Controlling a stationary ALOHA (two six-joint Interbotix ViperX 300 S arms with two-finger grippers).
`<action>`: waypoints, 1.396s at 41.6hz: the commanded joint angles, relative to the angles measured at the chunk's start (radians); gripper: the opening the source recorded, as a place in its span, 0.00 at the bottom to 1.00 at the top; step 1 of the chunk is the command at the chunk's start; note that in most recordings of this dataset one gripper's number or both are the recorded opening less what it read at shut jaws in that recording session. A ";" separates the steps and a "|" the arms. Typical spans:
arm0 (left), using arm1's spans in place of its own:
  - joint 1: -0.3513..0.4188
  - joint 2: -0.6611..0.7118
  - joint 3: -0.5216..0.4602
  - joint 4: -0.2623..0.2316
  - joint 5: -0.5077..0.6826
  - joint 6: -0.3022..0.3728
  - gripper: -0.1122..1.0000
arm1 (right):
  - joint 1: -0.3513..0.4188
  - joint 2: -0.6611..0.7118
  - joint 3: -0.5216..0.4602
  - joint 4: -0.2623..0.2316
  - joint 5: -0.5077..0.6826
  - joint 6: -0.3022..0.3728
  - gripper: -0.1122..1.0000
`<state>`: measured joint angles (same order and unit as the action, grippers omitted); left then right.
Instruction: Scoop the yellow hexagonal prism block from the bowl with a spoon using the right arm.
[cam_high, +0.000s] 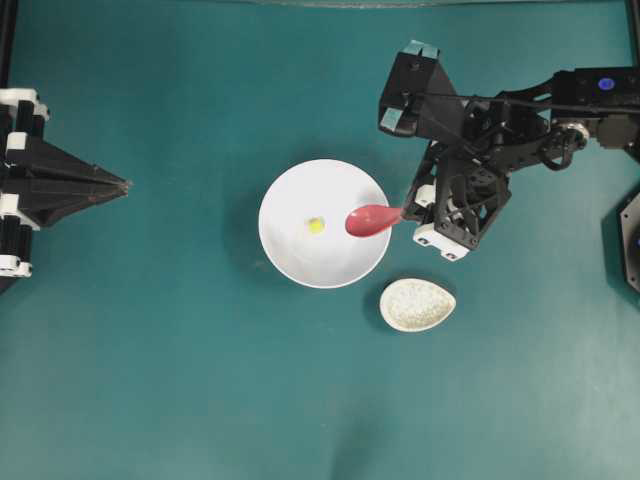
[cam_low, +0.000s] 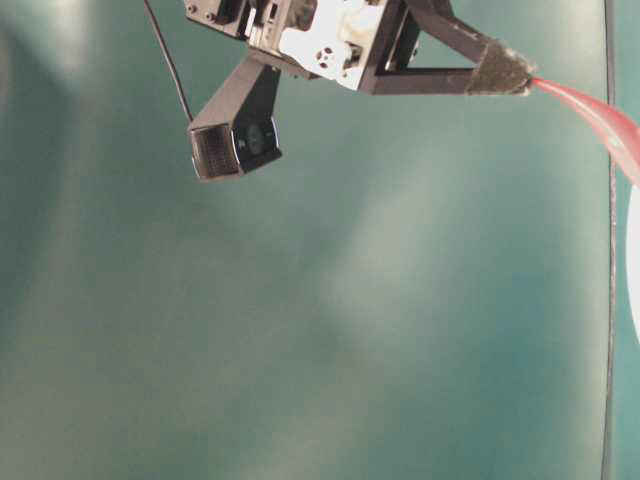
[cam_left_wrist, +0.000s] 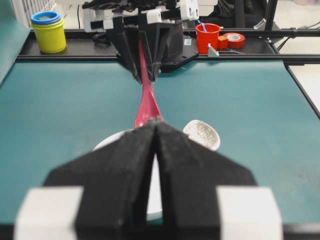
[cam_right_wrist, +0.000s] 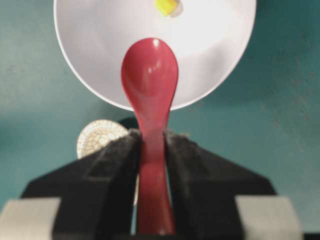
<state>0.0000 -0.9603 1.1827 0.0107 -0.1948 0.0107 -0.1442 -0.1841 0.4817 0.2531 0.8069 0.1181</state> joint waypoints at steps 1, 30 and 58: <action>0.000 0.009 -0.012 0.006 -0.003 0.003 0.10 | 0.002 -0.005 -0.035 -0.011 0.014 0.002 0.31; 0.000 0.009 -0.012 0.008 -0.003 0.003 0.10 | 0.002 0.204 -0.167 -0.051 0.114 0.002 0.31; 0.000 0.009 -0.014 0.008 -0.011 0.003 0.10 | 0.009 0.275 -0.167 -0.052 -0.046 -0.005 0.31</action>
<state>0.0000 -0.9603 1.1827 0.0169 -0.1948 0.0123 -0.1396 0.1028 0.3359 0.2025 0.7839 0.1166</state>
